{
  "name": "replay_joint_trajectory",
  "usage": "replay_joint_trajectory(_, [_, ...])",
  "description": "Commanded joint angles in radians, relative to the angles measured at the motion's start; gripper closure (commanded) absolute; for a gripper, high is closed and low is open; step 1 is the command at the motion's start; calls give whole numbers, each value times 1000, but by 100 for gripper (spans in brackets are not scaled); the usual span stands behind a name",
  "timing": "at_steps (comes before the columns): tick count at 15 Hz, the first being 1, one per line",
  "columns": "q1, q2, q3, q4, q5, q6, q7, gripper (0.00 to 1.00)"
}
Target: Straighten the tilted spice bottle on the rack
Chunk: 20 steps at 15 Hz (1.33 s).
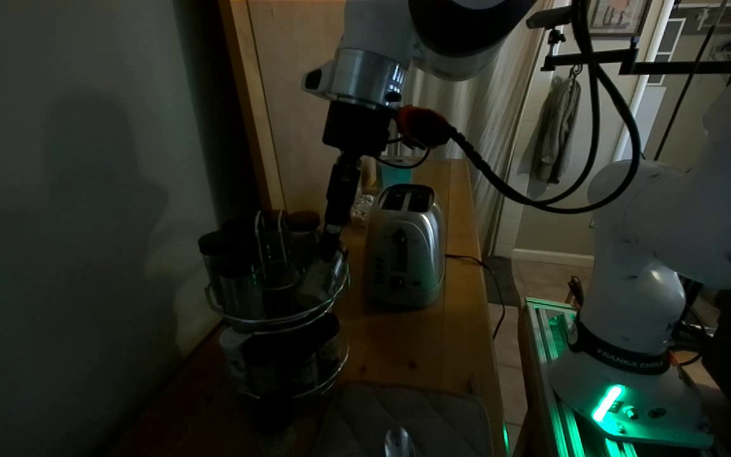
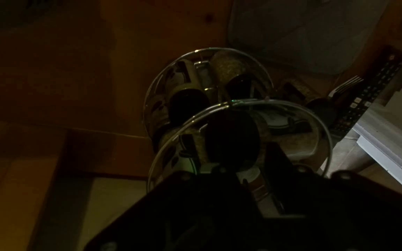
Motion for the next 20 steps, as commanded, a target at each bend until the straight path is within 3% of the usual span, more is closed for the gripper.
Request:
replay_joint_trajectory(1, [1,12,16,16,8,-43,15,85])
replay_joint_trajectory(20, [1,-25,49,65,19,-180,65,90])
